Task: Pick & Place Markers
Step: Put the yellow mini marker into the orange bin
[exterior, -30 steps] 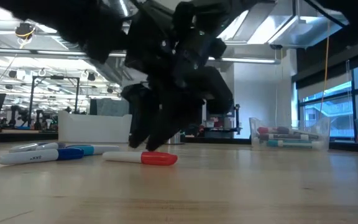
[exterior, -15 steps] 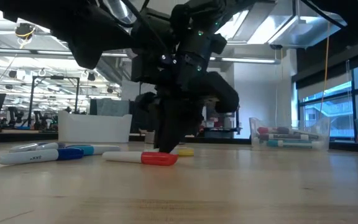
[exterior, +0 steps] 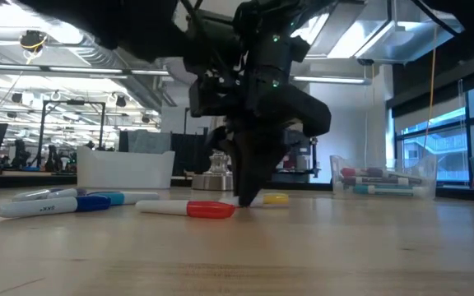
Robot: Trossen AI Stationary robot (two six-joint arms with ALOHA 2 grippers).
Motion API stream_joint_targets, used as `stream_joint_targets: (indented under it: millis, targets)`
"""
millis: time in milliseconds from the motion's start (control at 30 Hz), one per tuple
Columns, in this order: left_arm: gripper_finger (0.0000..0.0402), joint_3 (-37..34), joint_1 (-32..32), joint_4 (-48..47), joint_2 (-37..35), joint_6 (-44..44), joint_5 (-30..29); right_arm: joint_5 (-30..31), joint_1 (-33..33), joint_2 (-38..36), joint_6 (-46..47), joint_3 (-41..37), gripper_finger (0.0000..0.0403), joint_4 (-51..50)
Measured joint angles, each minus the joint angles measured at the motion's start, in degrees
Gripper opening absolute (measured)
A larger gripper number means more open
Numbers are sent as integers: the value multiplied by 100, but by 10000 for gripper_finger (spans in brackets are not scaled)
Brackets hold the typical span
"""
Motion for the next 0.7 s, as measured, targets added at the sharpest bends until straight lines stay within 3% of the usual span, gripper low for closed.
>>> stream_joint_targets:
  millis: [200,333,500,700]
  targets:
    - [125,9,-16,-360,-27,-310,285,959,138,-626,498,-249,32,-45]
    - [125,-2,-58,-369,-11,-327,442,1501,170,-1500,769,-1045,32,321]
    - [125,0,310,-506,-10,-774,1487,1163,180,-2734,1163,-2298,32,1210]
    - [125,0,835,-1760,-8,-2085,3241,1356,425,-4046,2058,-3431,32,1310]
